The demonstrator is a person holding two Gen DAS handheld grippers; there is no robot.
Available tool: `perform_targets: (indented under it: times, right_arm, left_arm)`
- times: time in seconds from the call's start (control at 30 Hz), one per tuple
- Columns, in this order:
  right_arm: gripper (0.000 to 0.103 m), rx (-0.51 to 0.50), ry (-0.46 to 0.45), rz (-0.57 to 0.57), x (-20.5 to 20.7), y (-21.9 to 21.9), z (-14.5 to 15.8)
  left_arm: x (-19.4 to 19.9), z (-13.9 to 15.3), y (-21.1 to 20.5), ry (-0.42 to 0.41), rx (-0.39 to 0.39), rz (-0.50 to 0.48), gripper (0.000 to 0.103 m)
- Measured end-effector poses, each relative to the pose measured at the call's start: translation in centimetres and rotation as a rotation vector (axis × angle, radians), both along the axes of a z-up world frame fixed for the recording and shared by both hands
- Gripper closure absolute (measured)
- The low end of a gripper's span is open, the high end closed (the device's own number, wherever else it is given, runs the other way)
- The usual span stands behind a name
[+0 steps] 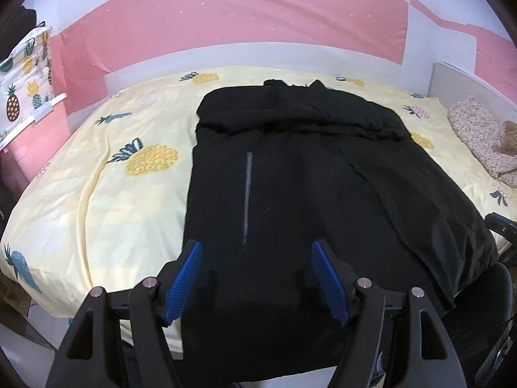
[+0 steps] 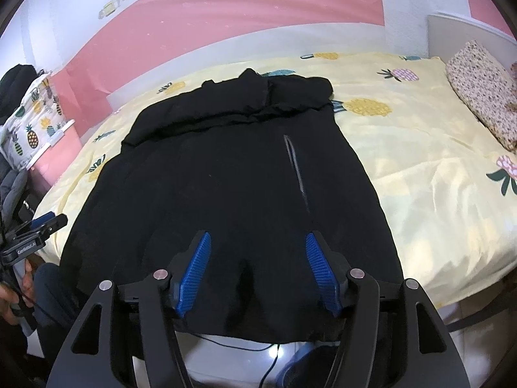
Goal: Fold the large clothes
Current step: 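Move both tools to the coat hem, then grasp the coat hem with both tools and lift it toward the collar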
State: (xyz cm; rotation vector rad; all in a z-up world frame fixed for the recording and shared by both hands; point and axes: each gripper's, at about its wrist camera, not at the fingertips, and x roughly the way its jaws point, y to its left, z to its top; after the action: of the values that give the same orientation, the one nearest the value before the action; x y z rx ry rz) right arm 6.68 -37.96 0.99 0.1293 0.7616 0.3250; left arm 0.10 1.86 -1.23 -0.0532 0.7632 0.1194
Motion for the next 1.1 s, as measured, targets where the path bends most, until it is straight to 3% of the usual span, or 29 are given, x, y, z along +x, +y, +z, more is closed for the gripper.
perform_targets:
  times: [0.3,0.57,0.8,1.1]
  right_arm:
    - [0.041,0.012,0.044,-0.073,0.9,-3.1,-1.9]
    - [0.041,0.074,0.120,-0.166,2.7,-8.2,-4.2]
    - [0.038,0.200,0.256,-0.116,4.2,-9.5,-6.0]
    - [0.037,0.313,0.332,-0.078,3.8,-11.0,-7.0]
  left_arm:
    - [0.3,-2.4,2.4,0.054,-0.010,0.049,0.031]
    - [1.2,-5.4,5.6,0.134,-0.123,0.066,0.030]
    - [1.5,-6.4,6.0,0.146,-0.251,0.034,0.028]
    - [-0.5,-7.4,6.2,0.169,-0.341,-0.010,0.027]
